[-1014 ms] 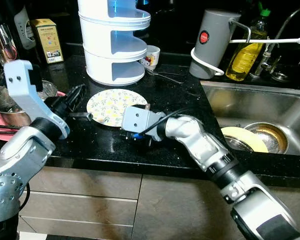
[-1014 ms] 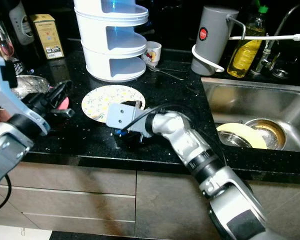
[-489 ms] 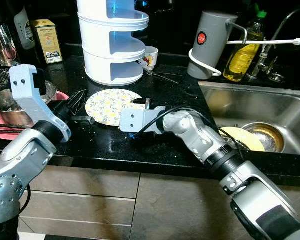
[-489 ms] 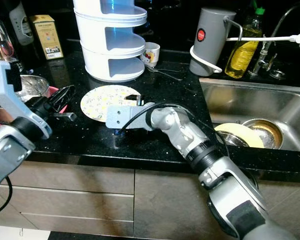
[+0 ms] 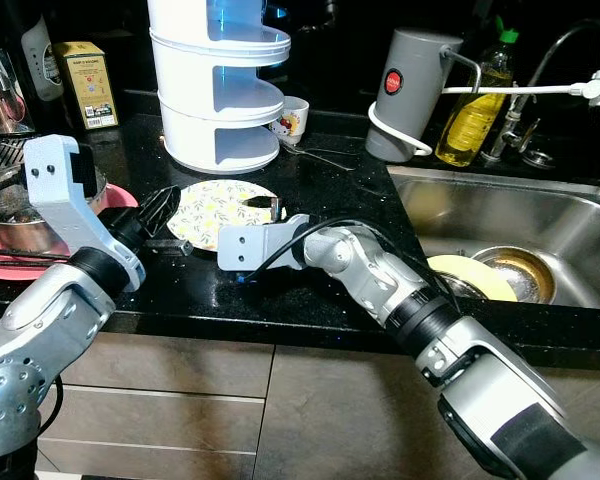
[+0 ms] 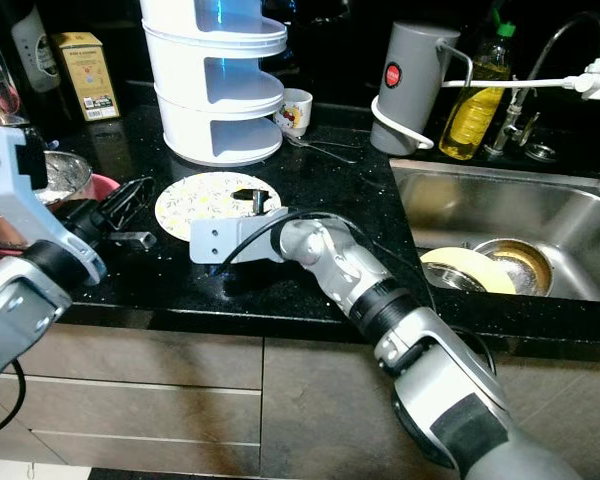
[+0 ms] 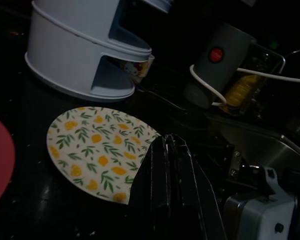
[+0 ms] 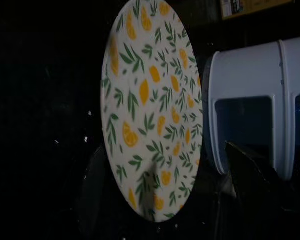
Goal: Kitchen organization
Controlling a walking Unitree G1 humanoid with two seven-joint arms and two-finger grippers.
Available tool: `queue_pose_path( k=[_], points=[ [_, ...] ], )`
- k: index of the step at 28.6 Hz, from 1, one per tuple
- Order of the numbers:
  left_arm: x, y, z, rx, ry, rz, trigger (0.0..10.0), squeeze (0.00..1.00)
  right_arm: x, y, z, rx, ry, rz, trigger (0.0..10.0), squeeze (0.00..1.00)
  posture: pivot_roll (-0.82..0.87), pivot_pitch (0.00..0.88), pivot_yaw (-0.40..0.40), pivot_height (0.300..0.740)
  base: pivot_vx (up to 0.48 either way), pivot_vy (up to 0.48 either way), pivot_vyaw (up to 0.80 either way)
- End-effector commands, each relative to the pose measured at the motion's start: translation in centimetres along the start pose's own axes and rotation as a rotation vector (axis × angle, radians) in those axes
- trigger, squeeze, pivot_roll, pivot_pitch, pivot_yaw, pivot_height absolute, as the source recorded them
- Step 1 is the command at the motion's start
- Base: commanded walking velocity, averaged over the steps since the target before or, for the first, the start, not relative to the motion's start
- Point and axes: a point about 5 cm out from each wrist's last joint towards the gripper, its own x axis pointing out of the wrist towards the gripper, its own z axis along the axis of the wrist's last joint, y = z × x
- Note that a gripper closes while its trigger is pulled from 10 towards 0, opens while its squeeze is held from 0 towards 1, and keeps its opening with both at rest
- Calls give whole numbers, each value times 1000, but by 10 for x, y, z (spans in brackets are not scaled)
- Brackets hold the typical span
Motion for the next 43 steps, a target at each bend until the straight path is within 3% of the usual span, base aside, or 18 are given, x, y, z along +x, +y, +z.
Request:
queue_pose_path(
  k=[1, 3, 4, 5, 6, 7, 8, 21, 26, 31, 35, 38, 43],
  points=[
    [-3, -3, -3, -3, 16, -7, 10000, 0, 1, 6, -6, -19, 36, 37, 10000, 0, 56, 28, -139, 740, 0, 0, 0],
    [-4, -4, -4, -6, 22, -6, 10000, 0, 2, 6, -7, -29, 36, 40, 10000, 0, 55, 35, -143, 740, 0, 0, 0],
    [-4, -5, -5, -8, 25, -5, 10000, 0, 3, 6, -7, -33, 37, 43, 4980, 0, 55, 37, -144, 740, 0, 0, 0],
    [-5, -5, -6, -11, 28, -5, 10000, 0, 4, 7, -6, -39, 34, 46, 2549, 0, 54, 45, -147, 740, 0, 0, 0],
    [-5, -6, -6, -14, 31, -6, 10000, 0, 4, 7, -5, -42, 31, 48, 1294, 0, 54, 49, -150, 740, 0, 0, 0],
    [-6, -7, -7, -16, 32, -6, 10000, 0, 5, 7, -5, -44, 28, 50, 1294, 0, 54, 54, -150, 740, 0, 0, 0],
    [-7, -7, -7, -17, 34, -5, 10000, 0, 5, 7, -3, -46, 23, 51, 0, 0, 56, 57, -154, 740, 0, 0, 0],
    [-11, -11, -10, -35, 43, 5, 10000, 0, 8, 13, -2, -57, -6, 38, 0, 0, 57, 71, -166, 740, 0, 0, 0],
    [-11, -12, -10, -40, 42, 5, 10000, 0, 5, 8, -6, -57, -5, 2, 0, 0, 54, 68, -164, 740, 0, 0, 0],
    [-10, -14, -11, -44, 42, 1, 10000, 0, -6, -7, -16, -45, -15, -77, 0, 0, 54, 62, -160, 740, 0, 0, 0],
    [-8, -15, -10, -47, 41, -5, 10000, 0, -20, -18, -21, -46, -90, -111, 0, 0, 54, 52, -154, 740, 0, 0, 0],
    [-6, -16, -10, -47, 40, -12, 10000, 0, -36, -28, -23, 23, -190, -142, 0, 0, 50, 44, -147, 740, 0, 0, 0],
    [-3, -18, -10, -50, 40, -25, 10000, 0, -53, -39, -21, 56, -266, -162, 0, 0, 46, 32, -134, 740, 0, 0, 0]
  ],
)
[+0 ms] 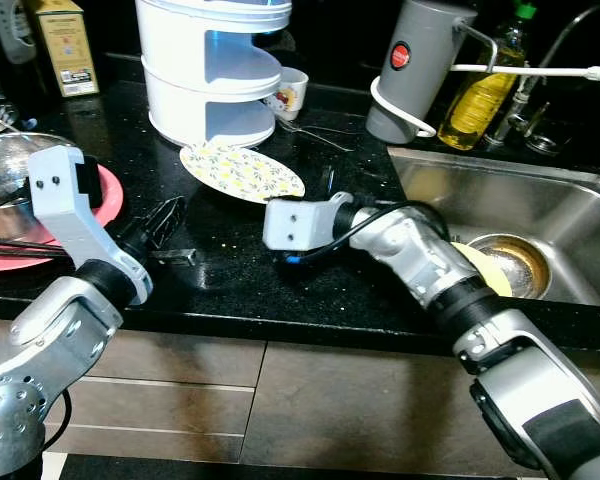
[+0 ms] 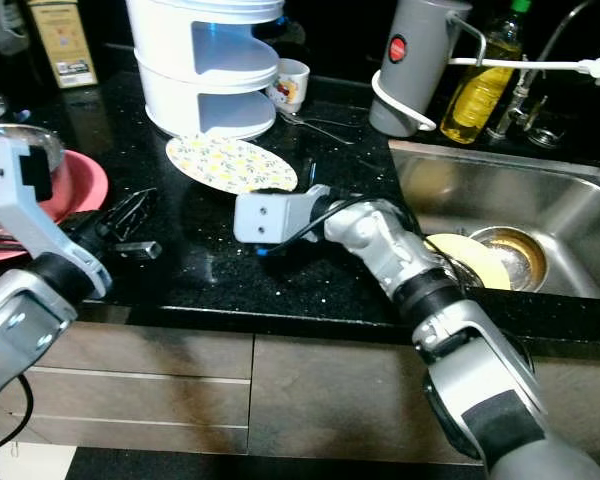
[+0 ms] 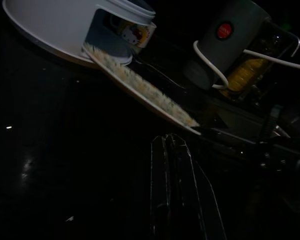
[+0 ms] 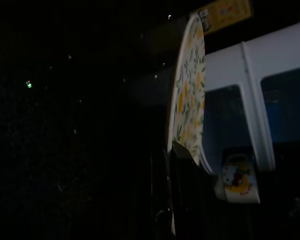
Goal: Kitchen organization
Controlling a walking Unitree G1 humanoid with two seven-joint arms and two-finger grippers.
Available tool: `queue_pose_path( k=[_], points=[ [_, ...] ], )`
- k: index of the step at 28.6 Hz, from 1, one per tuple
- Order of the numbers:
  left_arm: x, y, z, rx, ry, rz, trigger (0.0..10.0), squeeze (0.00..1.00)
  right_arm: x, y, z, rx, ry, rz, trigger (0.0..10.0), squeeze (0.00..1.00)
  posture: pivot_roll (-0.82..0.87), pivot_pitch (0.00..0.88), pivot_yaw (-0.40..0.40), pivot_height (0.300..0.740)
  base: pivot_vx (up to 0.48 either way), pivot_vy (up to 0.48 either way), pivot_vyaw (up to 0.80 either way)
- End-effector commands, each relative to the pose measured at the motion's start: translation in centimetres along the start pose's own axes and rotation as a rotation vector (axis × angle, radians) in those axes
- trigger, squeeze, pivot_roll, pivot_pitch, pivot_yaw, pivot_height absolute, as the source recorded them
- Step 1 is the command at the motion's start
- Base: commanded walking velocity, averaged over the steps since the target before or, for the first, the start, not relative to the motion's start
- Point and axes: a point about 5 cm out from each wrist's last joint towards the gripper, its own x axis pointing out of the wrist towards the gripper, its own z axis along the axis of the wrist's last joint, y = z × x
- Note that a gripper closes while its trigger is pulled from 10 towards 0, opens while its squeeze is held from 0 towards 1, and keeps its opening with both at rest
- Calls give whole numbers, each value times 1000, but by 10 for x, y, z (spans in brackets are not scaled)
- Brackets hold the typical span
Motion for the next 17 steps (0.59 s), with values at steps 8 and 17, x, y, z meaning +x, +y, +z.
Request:
queue_pose_path(
  k=[8, 17],
  points=[
    [8, -6, -2, -7, 12, -52, 10000, 0, -35, -45, 7, -1, -70, -208, 0, 0, 39, 6, -115, 740, 0, 0, 0],
    [19, -11, 0, -7, -2, -103, 10000, 0, -68, -52, -17, 47, 88, -443, 0, 0, 30, 0, -95, 740, 0, 0, 0]
  ],
)
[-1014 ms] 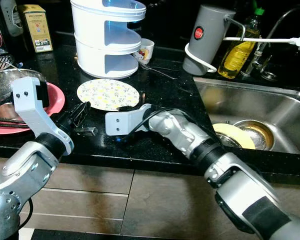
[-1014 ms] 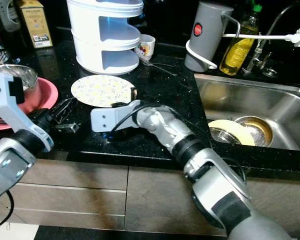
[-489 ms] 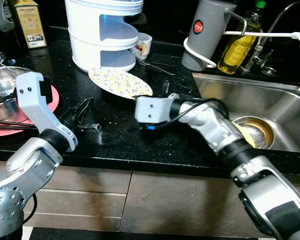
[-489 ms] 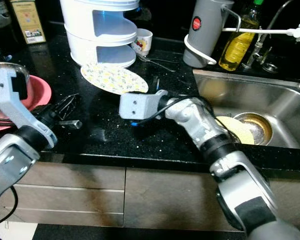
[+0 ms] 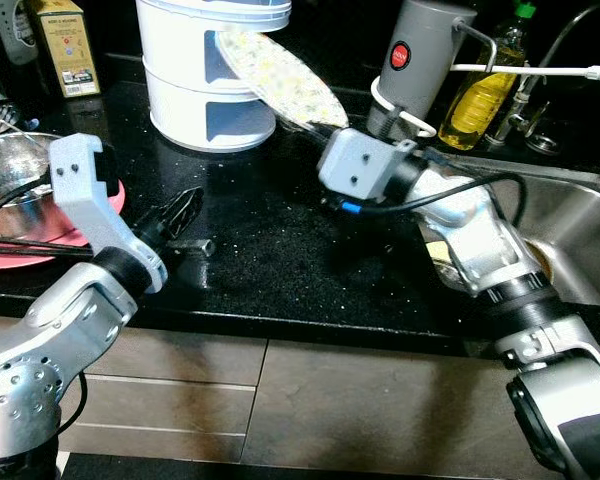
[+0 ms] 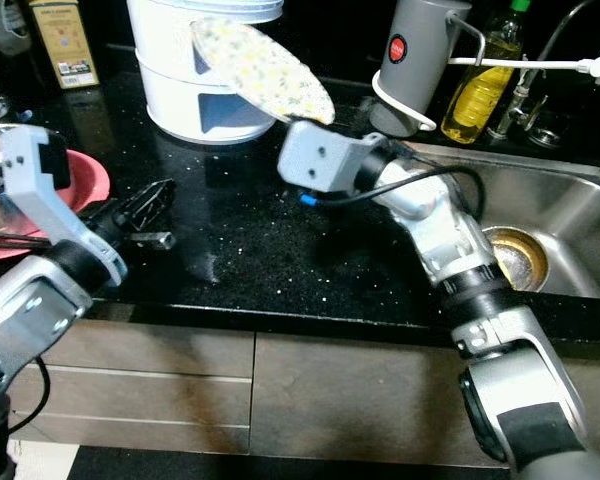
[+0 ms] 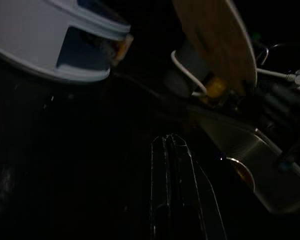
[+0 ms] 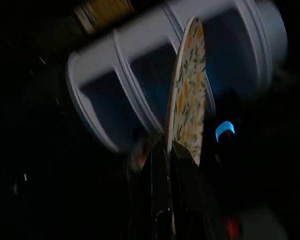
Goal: Kitchen organization
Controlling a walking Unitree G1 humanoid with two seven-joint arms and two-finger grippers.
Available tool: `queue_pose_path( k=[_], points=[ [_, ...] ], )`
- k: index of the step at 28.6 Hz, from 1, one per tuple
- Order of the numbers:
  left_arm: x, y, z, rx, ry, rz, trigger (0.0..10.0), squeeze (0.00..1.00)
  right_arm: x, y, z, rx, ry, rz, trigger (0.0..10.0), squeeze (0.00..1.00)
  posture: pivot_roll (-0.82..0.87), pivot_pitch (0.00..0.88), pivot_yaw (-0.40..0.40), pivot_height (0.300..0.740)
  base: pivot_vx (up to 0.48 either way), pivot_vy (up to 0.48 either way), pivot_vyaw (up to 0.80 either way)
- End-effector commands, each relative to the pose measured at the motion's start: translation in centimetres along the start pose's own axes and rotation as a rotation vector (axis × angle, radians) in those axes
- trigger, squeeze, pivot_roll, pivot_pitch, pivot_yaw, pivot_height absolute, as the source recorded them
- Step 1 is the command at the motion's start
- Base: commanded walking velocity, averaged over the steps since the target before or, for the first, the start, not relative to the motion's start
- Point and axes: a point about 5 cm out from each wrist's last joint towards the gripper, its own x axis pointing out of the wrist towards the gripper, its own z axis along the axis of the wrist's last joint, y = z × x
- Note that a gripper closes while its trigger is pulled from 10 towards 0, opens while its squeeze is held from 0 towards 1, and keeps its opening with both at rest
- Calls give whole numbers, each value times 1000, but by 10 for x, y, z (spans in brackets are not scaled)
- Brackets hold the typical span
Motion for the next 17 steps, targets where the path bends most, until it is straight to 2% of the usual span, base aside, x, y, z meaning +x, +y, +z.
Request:
queue_pose_path(
  k=[1, 4, 8, 17],
  points=[
    [5, -1, -5, 12, 24, -20, 10000, 0, -11, -7, -10, 25, 57, -70, 0, 0, 30, 0, -93, 740, 0, 0, 0],
    [7, -2, -6, 31, 30, -34, 10000, 0, -18, -4, -17, 48, 105, -96, 0, 0, 27, 0, -85, 740, 0, 0, 0],
    [13, -4, -9, 88, 45, -54, 10000, 0, -24, 5, -25, 72, 158, -119, 0, 0, 29, 0, -73, 740, 0, 0, -772],
    [17, -4, -8, 119, 20, -61, 10000, 0, -20, 8, -20, 77, 160, -146, 0, 0, 38, 0, -75, 740, 0, 0, -775]
  ],
)
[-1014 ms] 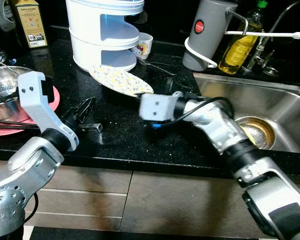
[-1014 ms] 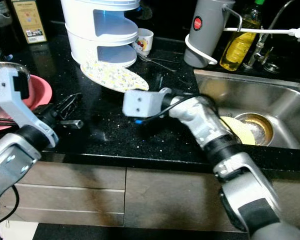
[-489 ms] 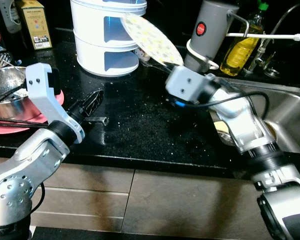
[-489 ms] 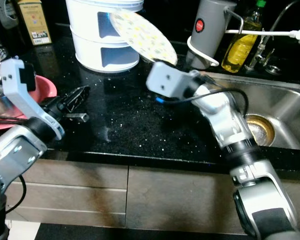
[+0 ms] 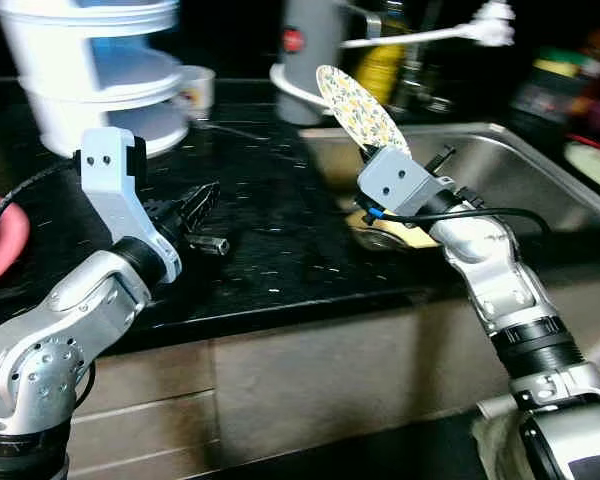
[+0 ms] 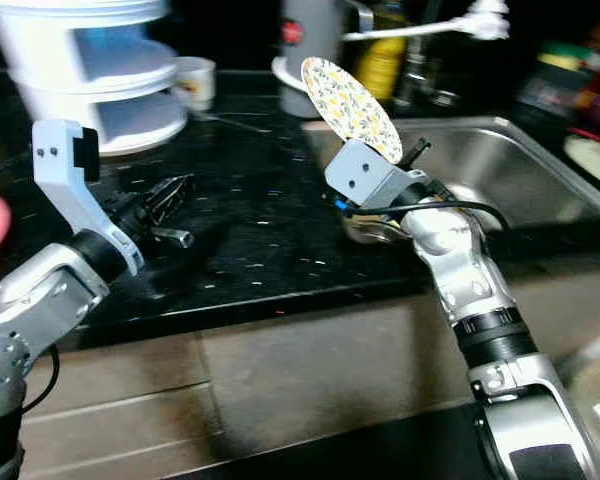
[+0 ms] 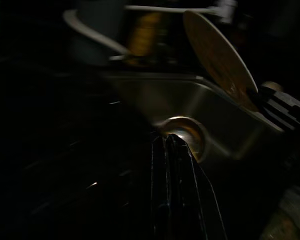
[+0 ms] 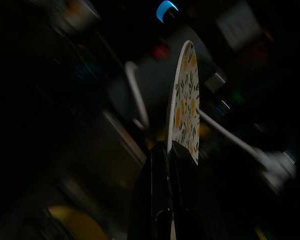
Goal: Kitchen organization
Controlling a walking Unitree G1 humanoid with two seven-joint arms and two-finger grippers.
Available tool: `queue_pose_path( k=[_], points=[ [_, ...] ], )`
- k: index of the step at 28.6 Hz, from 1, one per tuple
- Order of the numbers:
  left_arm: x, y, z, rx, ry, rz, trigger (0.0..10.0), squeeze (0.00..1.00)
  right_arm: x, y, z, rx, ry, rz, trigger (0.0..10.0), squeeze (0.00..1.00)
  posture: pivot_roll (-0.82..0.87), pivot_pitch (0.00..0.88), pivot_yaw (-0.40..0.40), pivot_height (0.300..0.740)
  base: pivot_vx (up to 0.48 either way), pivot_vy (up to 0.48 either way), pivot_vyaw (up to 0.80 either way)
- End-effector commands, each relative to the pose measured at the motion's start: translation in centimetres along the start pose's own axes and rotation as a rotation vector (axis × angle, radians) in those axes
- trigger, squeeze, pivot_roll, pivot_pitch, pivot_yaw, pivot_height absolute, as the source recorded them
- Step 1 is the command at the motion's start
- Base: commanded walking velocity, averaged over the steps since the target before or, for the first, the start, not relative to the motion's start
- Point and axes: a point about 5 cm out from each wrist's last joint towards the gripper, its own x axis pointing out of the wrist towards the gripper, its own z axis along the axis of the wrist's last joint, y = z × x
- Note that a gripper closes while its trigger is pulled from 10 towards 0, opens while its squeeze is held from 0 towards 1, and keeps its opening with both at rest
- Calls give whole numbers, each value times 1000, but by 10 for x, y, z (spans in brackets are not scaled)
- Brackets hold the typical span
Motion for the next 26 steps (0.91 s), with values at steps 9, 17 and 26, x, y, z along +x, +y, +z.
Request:
queue_pose_path(
  k=[9, 17, 26],
  points=[
    [6, 7, -3, 226, -27, 73, 10000, 0, 12, 10, 16, 33, -47, -18, 10000, 0, 56, 0, -82, 740, 0, 0, 0],
    [7, 11, -10, 399, -11, 128, 10000, 0, 17, 40, 29, 129, -87, 35, 10000, 0, 68, 0, -85, 740, 0, 0, 0],
    [10, 10, -15, 441, -21, 129, 10000, 0, 20, 54, 37, 197, -111, 49, 10000, 0, 76, 0, -81, 740, 0, -387, 0]
  ],
)
